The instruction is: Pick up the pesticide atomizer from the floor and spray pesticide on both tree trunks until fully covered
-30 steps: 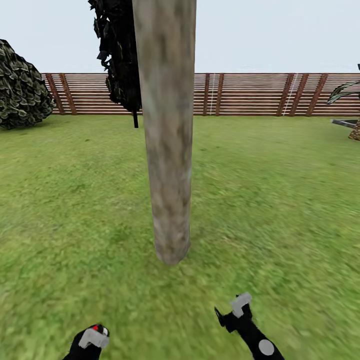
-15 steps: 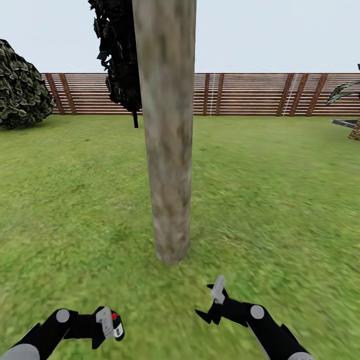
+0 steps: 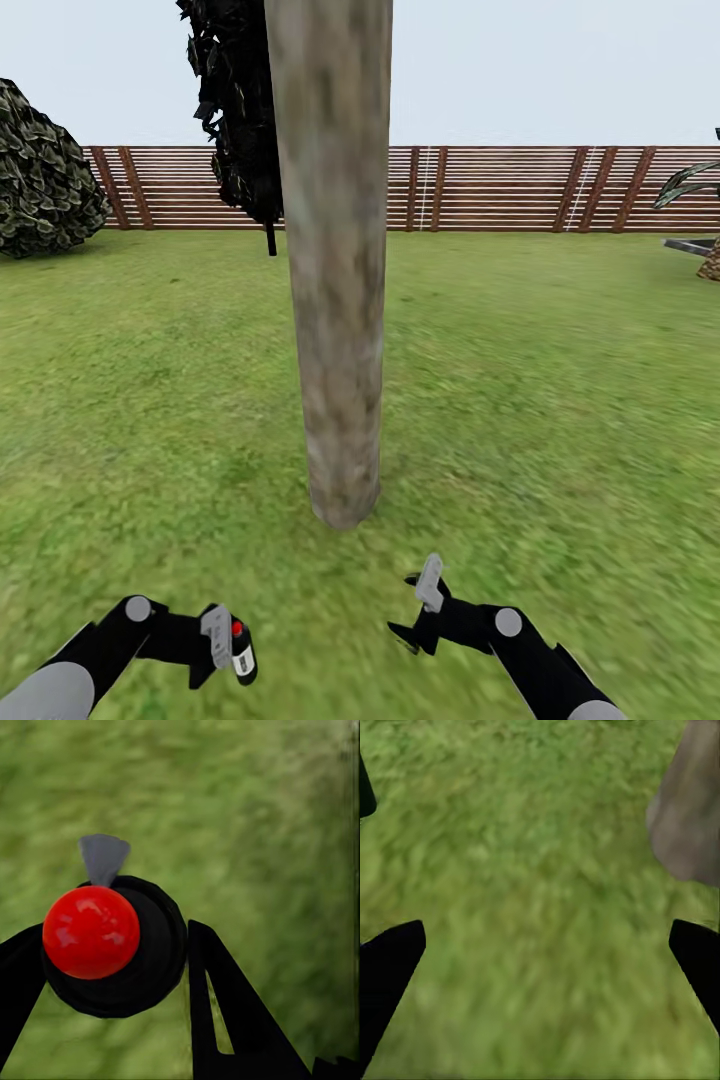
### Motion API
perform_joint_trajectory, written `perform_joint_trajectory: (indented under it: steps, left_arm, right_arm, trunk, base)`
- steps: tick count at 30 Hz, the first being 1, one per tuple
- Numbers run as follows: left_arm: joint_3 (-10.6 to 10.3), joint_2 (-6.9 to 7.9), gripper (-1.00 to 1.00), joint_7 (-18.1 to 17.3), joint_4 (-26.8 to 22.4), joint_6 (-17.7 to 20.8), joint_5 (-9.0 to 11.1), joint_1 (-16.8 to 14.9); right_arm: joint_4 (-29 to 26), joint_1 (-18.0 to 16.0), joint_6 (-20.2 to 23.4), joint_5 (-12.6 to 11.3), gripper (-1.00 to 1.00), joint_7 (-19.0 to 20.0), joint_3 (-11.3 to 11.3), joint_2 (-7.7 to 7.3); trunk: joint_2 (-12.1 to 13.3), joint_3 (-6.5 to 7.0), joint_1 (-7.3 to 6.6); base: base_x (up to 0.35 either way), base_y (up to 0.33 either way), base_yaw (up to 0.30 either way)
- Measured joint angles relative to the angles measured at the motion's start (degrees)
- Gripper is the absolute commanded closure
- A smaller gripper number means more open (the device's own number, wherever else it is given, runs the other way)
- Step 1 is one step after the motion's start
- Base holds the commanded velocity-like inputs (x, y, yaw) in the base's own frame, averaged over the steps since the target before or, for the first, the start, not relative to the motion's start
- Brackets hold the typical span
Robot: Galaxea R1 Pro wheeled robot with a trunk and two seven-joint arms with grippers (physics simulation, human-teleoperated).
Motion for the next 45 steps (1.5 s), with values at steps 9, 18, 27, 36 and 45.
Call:
perform_joint_trajectory:
  steps: [9, 18, 27, 36, 45]
  left_arm:
    - [-0.1, -2.77, 1.0, -4.2, -0.1, 0.1, 0.0, 0.0]
    - [-0.1, -6.56, 1.0, -4.5, -0.2, 0.0, -0.3, -0.1]
    - [-2.7, -9.79, 1.0, -5.5, -1.4, 0.1, -0.6, -1.4]
    - [-4.7, -10.71, 1.0, -5.5, -4.3, 3.2, -0.5, -1.5]
    - [-4.8, -11.13, 1.0, -5.7, -4.9, 3.5, -2.3, -1.5]
  right_arm:
    - [-0.4, -0.3, -0.2, 0.2, 1.0, 10.2, 0.0, 1.73]
    - [-0.3, -0.7, -0.2, 0.2, 1.0, 10.5, 0.3, 4.5]
    - [-0.3, -0.8, -0.2, 0.2, 1.0, 10.5, 1.1, 6.03]
    - [-1.6, -0.8, -0.1, 0.2, 1.0, 10.5, 6.0, 6.42]
    - [-2.8, -0.9, -0.1, 0.2, 1.0, 10.5, 6.1, 6.5]
  trunk:
    - [0.0, 0.0, 0.0]
    - [0.0, 0.0, 0.0]
    - [0.0, 0.0, 0.0]
    - [0.0, 0.0, 0.0]
    - [0.0, 0.0, 0.0]
  base:
    - [0.0, 0.0, 0.0]
    - [0.0, 0.0, 0.0]
    - [0.0, 0.0, 0.0]
    - [0.0, 0.0, 0.0]
    - [0.0, 0.0, 0.0]
